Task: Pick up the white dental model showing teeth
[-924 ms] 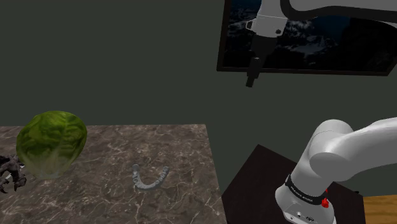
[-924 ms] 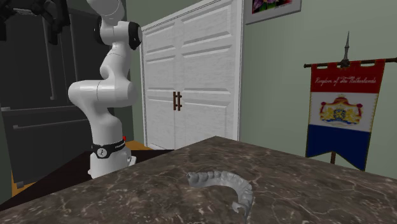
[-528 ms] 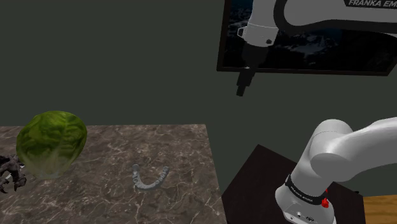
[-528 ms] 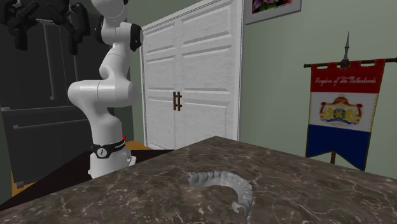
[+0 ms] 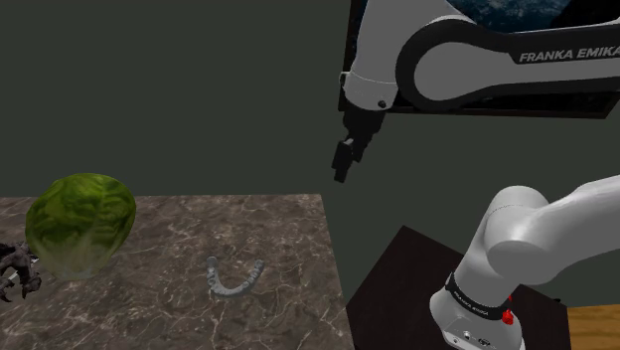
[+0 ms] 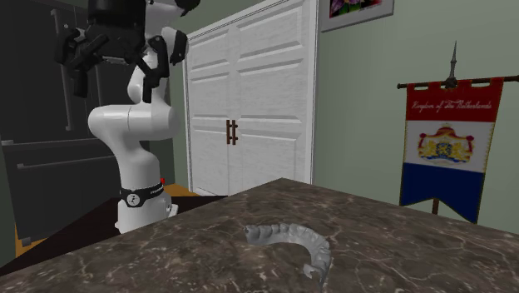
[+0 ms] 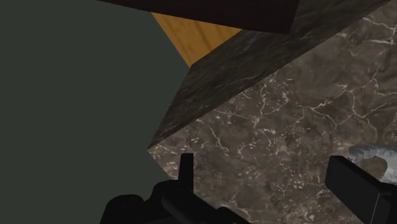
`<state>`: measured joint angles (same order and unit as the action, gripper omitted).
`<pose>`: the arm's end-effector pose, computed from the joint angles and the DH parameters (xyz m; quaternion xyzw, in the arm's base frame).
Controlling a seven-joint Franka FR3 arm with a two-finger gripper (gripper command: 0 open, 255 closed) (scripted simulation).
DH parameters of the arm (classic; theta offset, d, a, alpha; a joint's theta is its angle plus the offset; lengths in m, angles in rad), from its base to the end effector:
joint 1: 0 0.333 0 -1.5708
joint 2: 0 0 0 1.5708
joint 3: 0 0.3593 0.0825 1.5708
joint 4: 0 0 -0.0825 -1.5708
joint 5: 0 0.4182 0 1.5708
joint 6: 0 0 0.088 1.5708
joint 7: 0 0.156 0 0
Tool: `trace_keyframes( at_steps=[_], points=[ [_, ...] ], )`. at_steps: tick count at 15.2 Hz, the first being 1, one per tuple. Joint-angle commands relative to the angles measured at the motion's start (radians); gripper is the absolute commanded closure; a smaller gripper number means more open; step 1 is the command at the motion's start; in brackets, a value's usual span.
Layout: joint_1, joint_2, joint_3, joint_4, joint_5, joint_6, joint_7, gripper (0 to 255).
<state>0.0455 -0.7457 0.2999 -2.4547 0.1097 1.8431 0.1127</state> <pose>0.3284 0.1449 0.5202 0.9947 0.0717 0.0644 0.0356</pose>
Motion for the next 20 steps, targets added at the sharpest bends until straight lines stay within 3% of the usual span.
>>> trace_keyframes(
  at_steps=[1,7,12,16,20],
  points=[
    [0.008,0.025,0.054,-0.002,0.015,0.043,0.056,0],
    [-0.002,0.162,0.218,0.025,0.017,0.192,0.219,0],
    [-0.049,0.315,0.373,0.087,-0.045,0.302,0.382,0],
    [-0.118,0.469,0.515,0.164,-0.166,0.369,0.549,0],
    [-0.192,0.682,0.664,0.272,-0.4,0.386,0.782,0]
  ],
)
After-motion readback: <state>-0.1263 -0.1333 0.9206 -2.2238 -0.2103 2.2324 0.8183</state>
